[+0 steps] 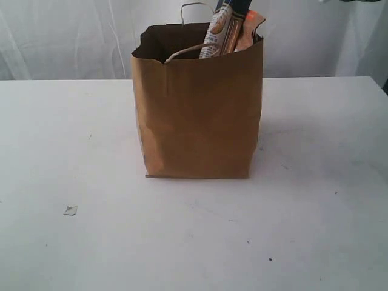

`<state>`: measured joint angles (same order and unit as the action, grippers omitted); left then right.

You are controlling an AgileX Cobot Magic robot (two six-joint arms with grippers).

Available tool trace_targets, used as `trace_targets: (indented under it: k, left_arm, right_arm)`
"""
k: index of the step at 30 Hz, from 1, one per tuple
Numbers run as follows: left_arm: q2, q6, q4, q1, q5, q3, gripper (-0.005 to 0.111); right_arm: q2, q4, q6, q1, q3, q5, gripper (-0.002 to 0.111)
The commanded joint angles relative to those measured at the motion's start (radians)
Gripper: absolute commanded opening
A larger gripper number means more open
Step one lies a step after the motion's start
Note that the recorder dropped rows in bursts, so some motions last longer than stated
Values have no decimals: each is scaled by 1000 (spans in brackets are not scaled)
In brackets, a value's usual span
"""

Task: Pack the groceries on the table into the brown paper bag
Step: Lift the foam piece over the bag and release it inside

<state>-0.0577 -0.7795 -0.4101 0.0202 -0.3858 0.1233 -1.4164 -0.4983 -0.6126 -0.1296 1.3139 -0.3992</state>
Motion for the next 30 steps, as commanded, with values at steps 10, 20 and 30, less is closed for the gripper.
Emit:
trace_targets:
  k: [10,20,30]
  left_arm:
    - [6,-5,-2,2,0,-5,0]
    - [6,-5,-2,2,0,-5,0]
    - [6,-5,-2,2,0,-5,0]
  right_arm:
    - [-336,-1246,-1469,-3,12,-327,0]
    - [-348,-1246,-1450,-3,10,-525,0]
    - [-348,-1246,-1447,-3,10,-461,28]
